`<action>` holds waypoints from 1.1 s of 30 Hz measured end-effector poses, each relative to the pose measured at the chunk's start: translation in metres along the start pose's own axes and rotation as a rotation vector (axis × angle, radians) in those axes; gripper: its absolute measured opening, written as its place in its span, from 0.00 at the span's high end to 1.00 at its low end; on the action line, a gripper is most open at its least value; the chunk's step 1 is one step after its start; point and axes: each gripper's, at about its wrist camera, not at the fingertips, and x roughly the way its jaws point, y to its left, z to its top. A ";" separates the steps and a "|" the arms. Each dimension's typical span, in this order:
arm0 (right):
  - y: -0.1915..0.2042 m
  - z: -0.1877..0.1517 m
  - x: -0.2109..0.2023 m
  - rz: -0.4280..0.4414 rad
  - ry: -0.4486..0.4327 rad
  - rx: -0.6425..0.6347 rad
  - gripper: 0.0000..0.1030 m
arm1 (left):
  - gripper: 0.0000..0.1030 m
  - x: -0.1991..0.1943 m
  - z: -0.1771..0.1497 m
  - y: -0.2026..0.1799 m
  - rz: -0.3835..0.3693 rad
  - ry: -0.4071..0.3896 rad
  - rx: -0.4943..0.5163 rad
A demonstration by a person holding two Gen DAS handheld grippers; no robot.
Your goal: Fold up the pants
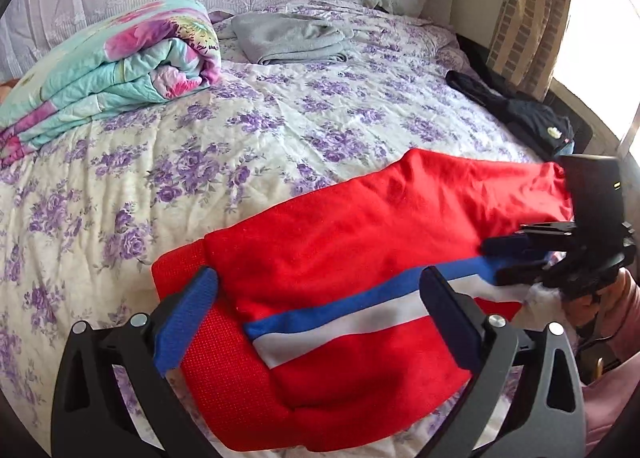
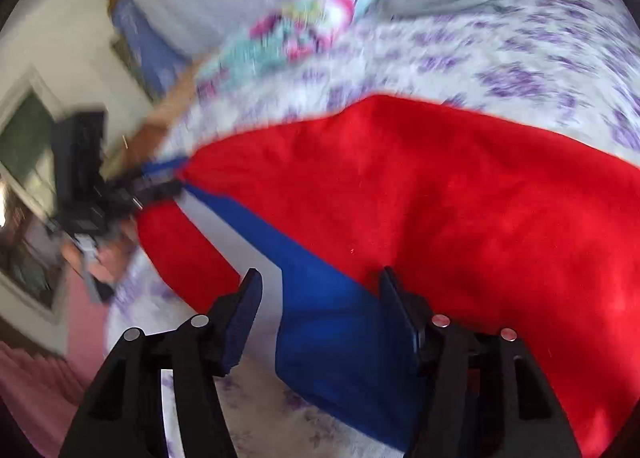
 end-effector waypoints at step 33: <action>-0.108 -0.049 -0.168 -0.248 -0.386 0.208 0.31 | 0.04 0.064 0.038 -0.232 -0.045 0.043 0.097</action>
